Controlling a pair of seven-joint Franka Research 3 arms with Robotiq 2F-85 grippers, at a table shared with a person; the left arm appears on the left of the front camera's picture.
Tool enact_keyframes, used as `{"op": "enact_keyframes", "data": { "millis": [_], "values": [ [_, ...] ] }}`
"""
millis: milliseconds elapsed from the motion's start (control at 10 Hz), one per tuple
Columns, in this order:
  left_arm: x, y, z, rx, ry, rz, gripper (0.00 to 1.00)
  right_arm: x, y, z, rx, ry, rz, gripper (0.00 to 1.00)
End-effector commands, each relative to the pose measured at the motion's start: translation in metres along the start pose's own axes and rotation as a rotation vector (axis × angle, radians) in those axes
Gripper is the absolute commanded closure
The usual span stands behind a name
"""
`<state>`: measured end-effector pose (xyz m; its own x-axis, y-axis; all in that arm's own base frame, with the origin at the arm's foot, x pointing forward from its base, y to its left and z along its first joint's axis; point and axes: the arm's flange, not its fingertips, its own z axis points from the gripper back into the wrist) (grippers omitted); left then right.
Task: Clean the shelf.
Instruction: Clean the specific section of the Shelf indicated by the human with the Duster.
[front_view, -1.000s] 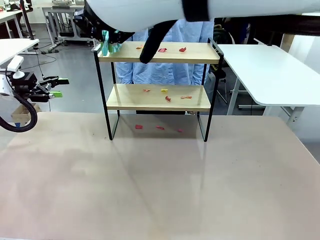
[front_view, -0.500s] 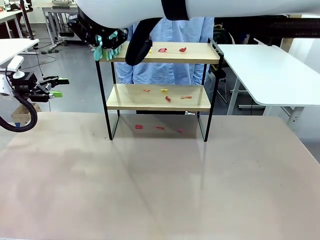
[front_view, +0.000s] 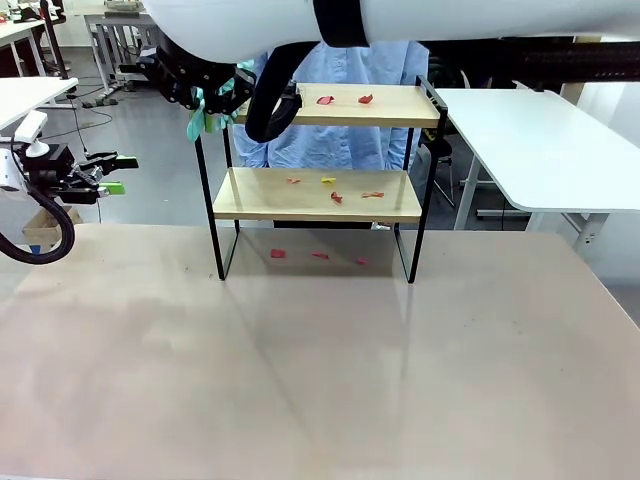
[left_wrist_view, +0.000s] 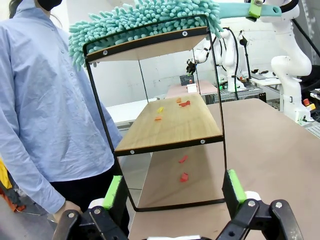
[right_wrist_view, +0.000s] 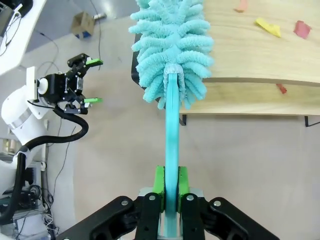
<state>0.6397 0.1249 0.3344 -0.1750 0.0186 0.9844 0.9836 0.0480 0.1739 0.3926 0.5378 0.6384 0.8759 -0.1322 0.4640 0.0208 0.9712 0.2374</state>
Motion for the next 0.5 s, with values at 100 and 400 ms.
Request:
{"op": "enact_keyframes", "data": {
  "millis": [100,400],
  "values": [
    [0.003,0.0,-0.001,0.0,0.004,-0.011,0.0,0.007,-0.044,0.018,0.003,0.072,-0.067,0.87],
    [0.003,0.0,-0.001,0.0,0.004,-0.011,0.0,0.01,-0.12,0.043,0.003,0.129,-0.108,0.87]
  ]
}}
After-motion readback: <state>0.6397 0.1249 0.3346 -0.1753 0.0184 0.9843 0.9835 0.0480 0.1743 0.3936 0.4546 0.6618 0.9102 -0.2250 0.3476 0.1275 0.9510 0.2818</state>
